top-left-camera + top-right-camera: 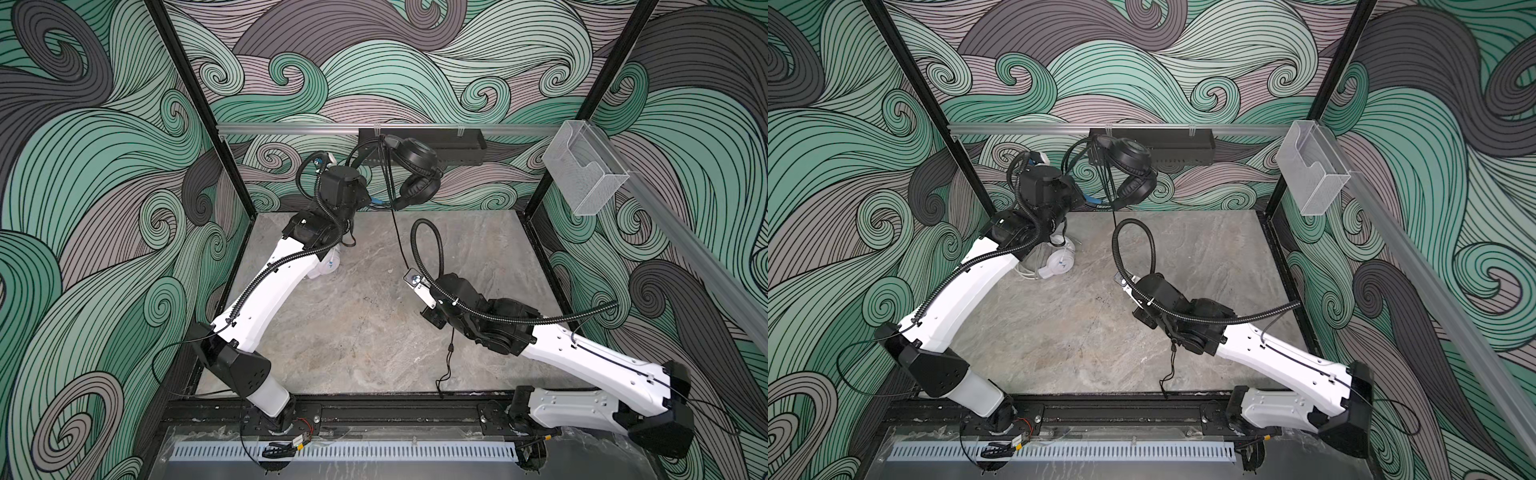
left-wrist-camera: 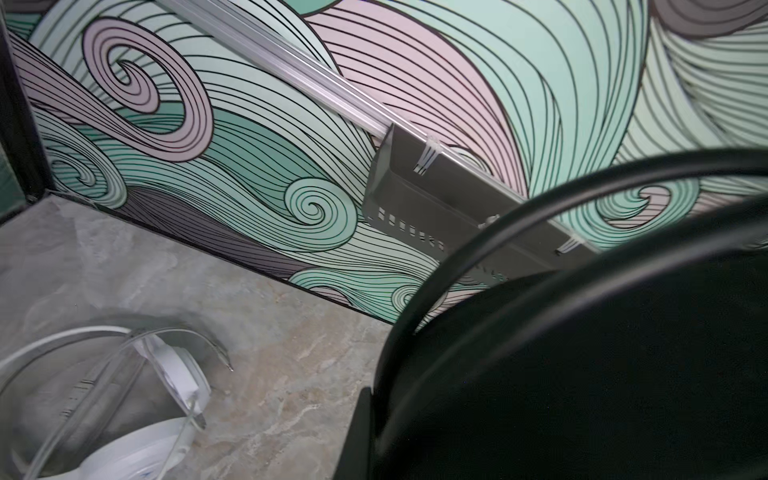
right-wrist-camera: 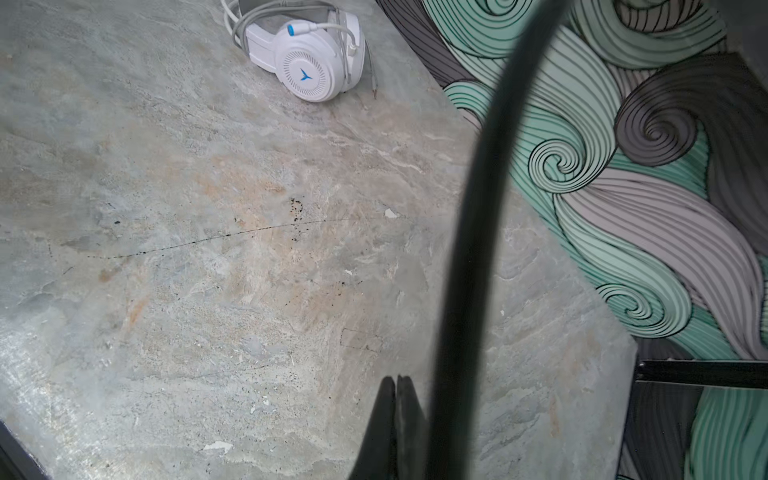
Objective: Wrap the headphones
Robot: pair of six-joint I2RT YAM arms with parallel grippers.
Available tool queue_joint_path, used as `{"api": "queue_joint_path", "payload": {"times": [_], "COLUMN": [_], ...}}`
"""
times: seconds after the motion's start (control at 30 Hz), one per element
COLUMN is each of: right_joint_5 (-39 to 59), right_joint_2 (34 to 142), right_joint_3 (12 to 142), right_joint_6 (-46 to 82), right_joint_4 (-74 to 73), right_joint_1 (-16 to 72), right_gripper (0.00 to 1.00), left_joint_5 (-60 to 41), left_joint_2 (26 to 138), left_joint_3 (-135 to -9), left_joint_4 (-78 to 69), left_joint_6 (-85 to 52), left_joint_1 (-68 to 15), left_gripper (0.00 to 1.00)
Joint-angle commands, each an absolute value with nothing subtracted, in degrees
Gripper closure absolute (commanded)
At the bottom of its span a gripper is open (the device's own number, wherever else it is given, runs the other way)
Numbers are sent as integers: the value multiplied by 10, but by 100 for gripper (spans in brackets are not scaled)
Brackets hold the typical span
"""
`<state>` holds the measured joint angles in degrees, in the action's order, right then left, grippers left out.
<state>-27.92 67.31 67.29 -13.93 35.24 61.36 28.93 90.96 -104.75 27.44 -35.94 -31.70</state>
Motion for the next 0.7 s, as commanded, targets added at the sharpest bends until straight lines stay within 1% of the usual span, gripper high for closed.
{"api": "queue_joint_path", "payload": {"times": [0.0,0.2,0.3,0.47,0.67], "right_joint_5": [-338,-373,-395,-420,-431], "right_joint_2": [683,701,714,738,741], "right_joint_3": [730,822,861,894,895], "right_joint_6": [-199,-281,-345,-425,-462], "right_joint_4": [382,396,393,375,352], "right_joint_1": [641,648,648,635,613], "right_gripper": [100,100,100,100,100], "left_joint_5": [369,409,401,310,253], "left_joint_2": [896,874,855,810,754], "left_joint_3": [-1049,-980,-946,-890,-858], "left_joint_4": [223,192,180,227,325], "left_joint_6": [-250,-105,-19,62,85], "left_joint_1": [-337,-366,-383,-389,-387], "left_gripper": [100,100,100,100,100]}}
